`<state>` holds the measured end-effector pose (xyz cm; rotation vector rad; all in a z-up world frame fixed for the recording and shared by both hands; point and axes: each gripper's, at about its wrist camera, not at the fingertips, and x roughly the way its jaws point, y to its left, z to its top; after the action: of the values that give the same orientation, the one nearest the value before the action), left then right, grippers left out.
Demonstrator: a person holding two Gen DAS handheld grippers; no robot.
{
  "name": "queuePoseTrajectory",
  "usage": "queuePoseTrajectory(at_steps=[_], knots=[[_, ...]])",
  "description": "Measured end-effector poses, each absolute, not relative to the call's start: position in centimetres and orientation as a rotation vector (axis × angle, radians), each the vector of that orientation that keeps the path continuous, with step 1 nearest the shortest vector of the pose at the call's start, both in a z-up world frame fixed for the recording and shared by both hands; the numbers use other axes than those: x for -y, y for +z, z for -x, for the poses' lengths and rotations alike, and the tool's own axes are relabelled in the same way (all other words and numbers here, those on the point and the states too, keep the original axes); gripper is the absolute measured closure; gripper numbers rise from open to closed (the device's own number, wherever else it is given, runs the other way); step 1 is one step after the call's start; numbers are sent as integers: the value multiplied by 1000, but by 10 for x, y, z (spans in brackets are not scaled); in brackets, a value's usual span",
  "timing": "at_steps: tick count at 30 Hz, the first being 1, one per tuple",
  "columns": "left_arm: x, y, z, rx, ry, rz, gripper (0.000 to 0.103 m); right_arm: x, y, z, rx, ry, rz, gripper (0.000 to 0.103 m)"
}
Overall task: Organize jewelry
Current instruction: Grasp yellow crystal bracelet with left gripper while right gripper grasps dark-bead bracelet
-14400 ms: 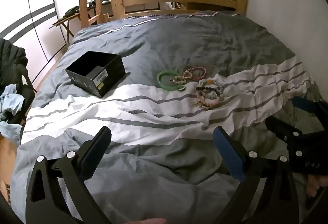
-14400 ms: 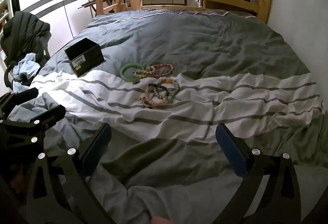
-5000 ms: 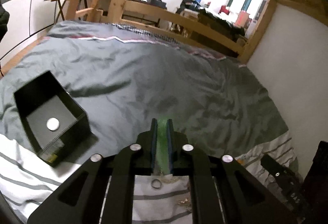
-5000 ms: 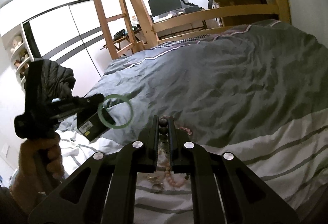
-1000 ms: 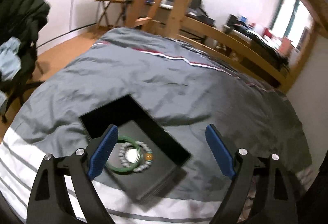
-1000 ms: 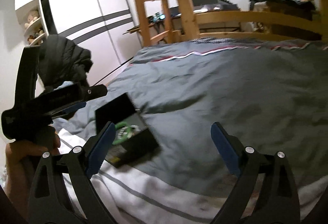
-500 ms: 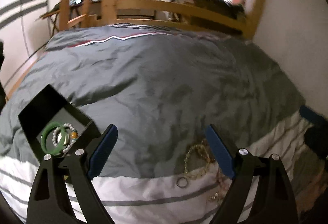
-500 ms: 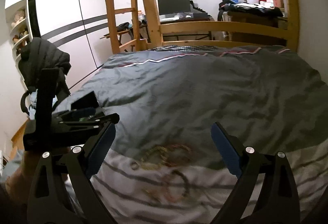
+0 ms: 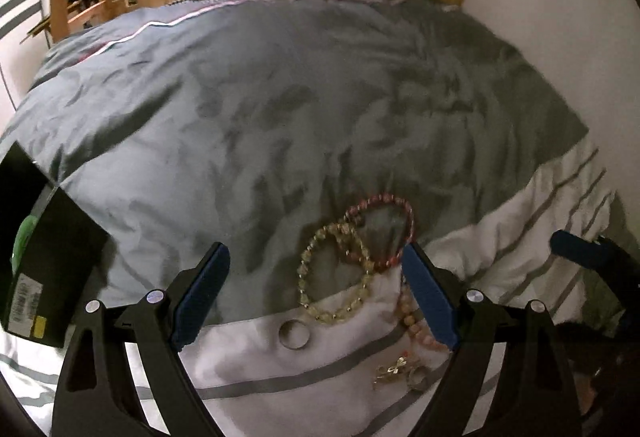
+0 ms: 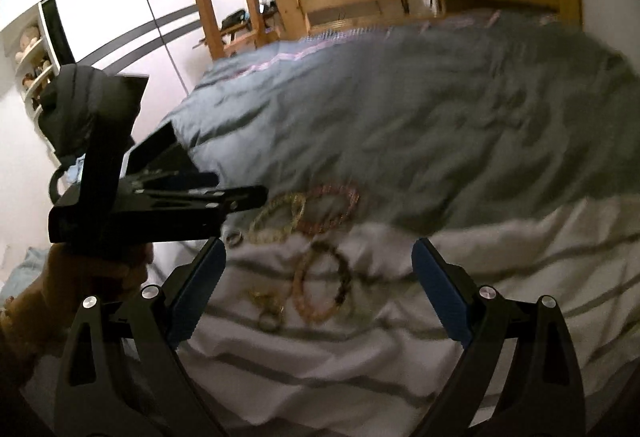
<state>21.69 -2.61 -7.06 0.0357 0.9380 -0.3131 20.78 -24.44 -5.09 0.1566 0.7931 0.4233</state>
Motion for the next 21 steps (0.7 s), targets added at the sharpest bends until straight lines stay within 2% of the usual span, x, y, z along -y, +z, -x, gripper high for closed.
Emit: queuePoseTrajectory(at_steps=[5, 9, 11, 14, 15, 17, 19, 21], knots=[[31, -96, -223, -1000, -277, -86, 17, 231, -70, -219, -836, 414, -133, 13], [32, -119, -234, -1068, -243, -99, 17, 216, -82, -227, -871, 387, -35, 29], [33, -123, -237, -1073, -219, -126, 18, 210, -89, -230, -888, 380, 9, 32], [33, -125, -239, -1075, -231, -115, 19, 207, -103, -239, -942, 370, 38, 49], [32, -124, -239, -1076, -234, -109, 24, 208, -107, -241, -960, 369, 40, 57], [28, -122, -241, -1076, -226, -95, 35, 207, -117, -244, -996, 362, 55, 65], [23, -119, -243, -1077, -218, -59, 51, 206, -119, -243, -1003, 359, 66, 70], [13, -116, -245, -1079, -201, -10, 64, 207, -115, -242, -989, 352, 64, 77]])
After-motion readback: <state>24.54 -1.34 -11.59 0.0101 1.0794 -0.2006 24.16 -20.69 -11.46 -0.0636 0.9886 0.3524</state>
